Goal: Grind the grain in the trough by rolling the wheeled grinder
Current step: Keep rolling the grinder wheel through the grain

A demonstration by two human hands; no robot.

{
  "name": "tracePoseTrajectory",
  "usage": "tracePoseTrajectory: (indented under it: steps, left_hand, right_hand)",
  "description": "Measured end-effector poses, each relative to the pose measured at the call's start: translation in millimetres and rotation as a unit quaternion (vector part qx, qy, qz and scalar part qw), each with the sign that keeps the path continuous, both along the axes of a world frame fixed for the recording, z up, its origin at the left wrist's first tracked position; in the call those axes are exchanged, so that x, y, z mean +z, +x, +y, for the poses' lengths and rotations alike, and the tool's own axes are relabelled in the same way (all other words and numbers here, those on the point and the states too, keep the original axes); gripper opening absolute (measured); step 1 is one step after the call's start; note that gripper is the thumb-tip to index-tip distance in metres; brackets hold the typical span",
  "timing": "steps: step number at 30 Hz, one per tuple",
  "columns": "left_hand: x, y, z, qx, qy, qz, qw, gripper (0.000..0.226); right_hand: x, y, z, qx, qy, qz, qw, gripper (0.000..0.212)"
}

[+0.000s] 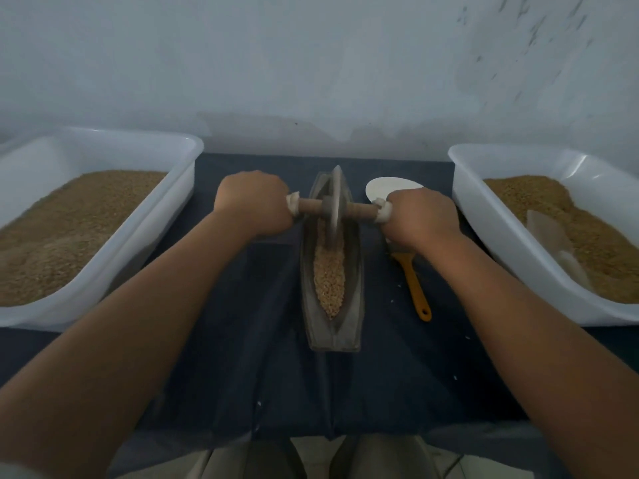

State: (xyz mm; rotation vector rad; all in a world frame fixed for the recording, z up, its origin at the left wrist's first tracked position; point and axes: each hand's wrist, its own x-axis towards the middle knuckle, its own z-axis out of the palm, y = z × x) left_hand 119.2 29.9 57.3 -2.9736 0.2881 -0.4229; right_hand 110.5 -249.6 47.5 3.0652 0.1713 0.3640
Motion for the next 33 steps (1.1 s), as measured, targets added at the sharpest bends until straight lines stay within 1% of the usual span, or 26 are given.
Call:
tracePoseTrajectory:
  steps: [2, 4, 6, 9, 10, 11, 14, 17, 19, 21, 24, 26, 28, 30, 33]
  left_hand:
    - [-3, -18, 3, -0.009, -0.003, 0.017, 1.0, 0.037]
    - [-10, -48, 11, -0.027, 0.006, 0.027, 0.999, 0.03]
    - [-16, -78, 21, -0.049, 0.028, -0.001, 0.998, 0.028]
    - [-17, -91, 26, -0.073, 0.06, -0.032, 0.995, 0.031]
    - [-16, -86, 25, -0.069, 0.061, -0.024, 0.995, 0.031]
    - [-16, -77, 22, -0.059, 0.051, -0.011, 0.997, 0.031]
    - [-7, -34, 10, -0.005, -0.007, 0.037, 0.999, 0.032]
    - [-1, -5, 3, 0.024, -0.04, 0.052, 0.998, 0.031]
    - [-2, -11, 3, 0.024, -0.044, 0.05, 0.997, 0.032]
    - [-8, -33, 8, 0.004, -0.034, 0.048, 0.998, 0.032]
    - [-19, -74, 21, -0.031, -0.014, 0.042, 0.999, 0.036]
    - [-20, -90, 27, -0.039, -0.012, 0.047, 0.998, 0.034]
    - [-21, -90, 29, -0.038, -0.011, 0.058, 0.998, 0.032]
    - [-21, -76, 24, -0.031, -0.016, 0.061, 0.997, 0.03]
    - [-13, -33, 11, 0.003, -0.019, 0.035, 0.999, 0.032]
  right_hand:
    - [0, -14, -3, 0.014, 0.011, 0.028, 0.999, 0.037]
    - [1, -38, -10, 0.044, -0.005, 0.041, 0.998, 0.035]
    - [2, -62, -19, 0.075, -0.02, 0.052, 0.996, 0.036]
    - [1, -75, -25, 0.096, 0.001, 0.101, 0.99, 0.045]
    - [-1, -73, -24, 0.091, -0.002, 0.097, 0.991, 0.046]
    - [-4, -67, -20, 0.082, -0.005, 0.073, 0.994, 0.045]
    - [-6, -36, -7, 0.03, 0.006, -0.03, 0.999, 0.043]
    - [4, -8, 3, 0.031, -0.004, -0.079, 0.996, 0.037]
    - [9, -4, 3, 0.038, 0.001, -0.06, 0.997, 0.043]
    - [6, -17, -4, 0.044, 0.008, -0.002, 0.999, 0.048]
    - [3, -50, -19, 0.08, -0.025, 0.047, 0.995, 0.036]
    - [7, -67, -26, 0.107, -0.022, 0.062, 0.992, 0.036]
    - [8, -69, -26, 0.113, -0.018, 0.076, 0.991, 0.035]
    - [6, -58, -20, 0.091, -0.025, 0.067, 0.993, 0.032]
    - [1, -26, -7, 0.029, -0.005, -0.002, 1.0, 0.032]
